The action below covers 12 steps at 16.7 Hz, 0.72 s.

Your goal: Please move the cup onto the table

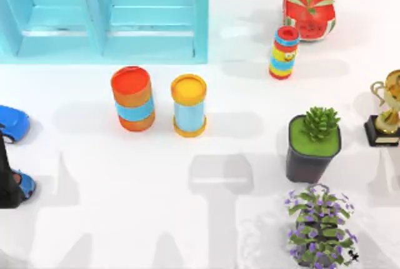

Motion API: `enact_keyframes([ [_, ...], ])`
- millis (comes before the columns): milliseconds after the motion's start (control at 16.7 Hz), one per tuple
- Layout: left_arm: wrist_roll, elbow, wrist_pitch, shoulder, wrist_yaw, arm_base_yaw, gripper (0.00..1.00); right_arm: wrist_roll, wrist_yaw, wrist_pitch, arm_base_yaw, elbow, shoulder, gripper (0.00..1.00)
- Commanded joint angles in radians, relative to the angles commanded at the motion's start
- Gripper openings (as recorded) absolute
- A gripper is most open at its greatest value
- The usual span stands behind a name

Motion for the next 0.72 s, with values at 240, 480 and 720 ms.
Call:
enact_keyframes([
  [240,0.000,0.000,0.000,0.000,0.000,0.000,1.00,-0.019,-0.001,-0.032,-0.019,0.033,0.033,1.00],
  [480,0.000,0.000,0.000,0.000,0.000,0.000,1.00,-0.111,-0.002,-0.205,-0.111,0.206,0.223,1.00],
  [720,0.000,0.000,0.000,0.000,0.000,0.000,1.00,-0.250,-0.003,-0.470,-0.250,0.476,0.555,1.00],
])
